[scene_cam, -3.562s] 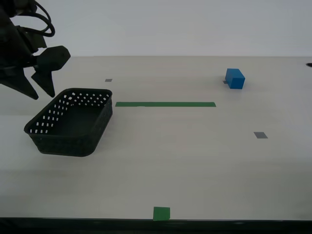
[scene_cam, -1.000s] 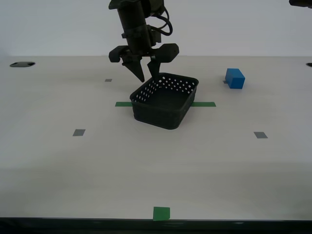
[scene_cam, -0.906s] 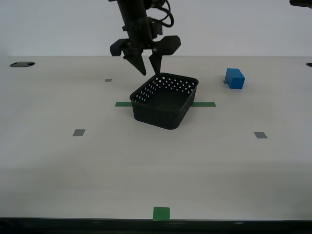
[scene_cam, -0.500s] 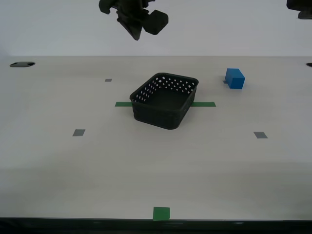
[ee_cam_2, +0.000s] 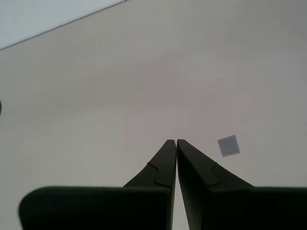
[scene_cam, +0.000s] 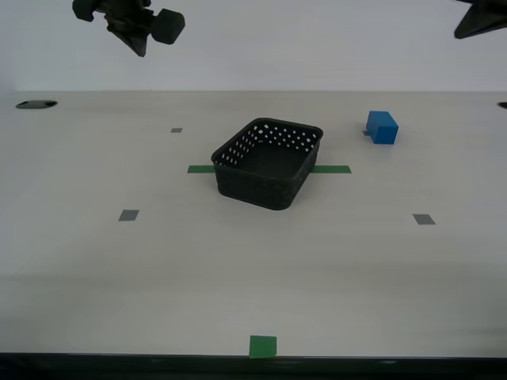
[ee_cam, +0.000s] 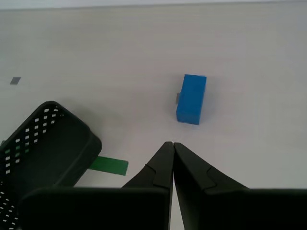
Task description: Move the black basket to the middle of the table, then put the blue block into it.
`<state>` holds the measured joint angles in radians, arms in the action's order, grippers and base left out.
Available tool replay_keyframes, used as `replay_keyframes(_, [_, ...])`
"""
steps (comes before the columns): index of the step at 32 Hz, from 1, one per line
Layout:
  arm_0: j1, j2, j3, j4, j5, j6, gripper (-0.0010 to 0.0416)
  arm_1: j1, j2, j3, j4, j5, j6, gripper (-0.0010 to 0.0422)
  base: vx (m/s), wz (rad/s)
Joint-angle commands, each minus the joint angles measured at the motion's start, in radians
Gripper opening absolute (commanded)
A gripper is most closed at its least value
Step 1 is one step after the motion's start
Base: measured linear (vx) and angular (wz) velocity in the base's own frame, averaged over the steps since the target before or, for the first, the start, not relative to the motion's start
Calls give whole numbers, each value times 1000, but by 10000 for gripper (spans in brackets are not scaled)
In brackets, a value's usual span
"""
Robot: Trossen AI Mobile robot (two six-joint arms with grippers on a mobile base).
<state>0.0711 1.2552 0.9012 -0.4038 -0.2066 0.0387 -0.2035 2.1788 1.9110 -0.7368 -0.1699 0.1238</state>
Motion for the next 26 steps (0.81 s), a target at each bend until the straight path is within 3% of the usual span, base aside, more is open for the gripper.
replay_keyframes(1, [20,58,3,48,-5,7,2,19,-1,1,3,6,9,0,0,0])
replay_keyframes(5, [23,169,61,79,-5,23,15,37,-1,1,5,7,27,0,0,0])
replay_keyframes(7, [25,242,128,81,-10,22,50,45,-1,1,6,7,27,0,0,0])
replay_keyframes(10, [36,355,224,89,-9,22,118,55,-1,1,8,49,31,0,0,0])
replay_keyframes(12, [37,434,281,84,-9,22,161,57,3,1,12,56,31,0,0,0])
replay_keyframes(14, [41,561,366,82,-5,21,250,60,9,-2,14,56,32,0,0,0])
replay_keyframes(15, [42,609,396,78,33,21,285,60,9,-18,32,59,33,0,0,0])
replay_keyframes(17, [43,659,421,80,67,21,311,62,9,-31,41,59,35,0,0,0])
replay_keyframes(21, [46,747,452,82,71,13,330,64,9,-83,77,66,35,0,0,0])
replay_keyframes(26, [48,854,487,104,75,-8,311,68,9,-135,97,67,35,-1,0,0])
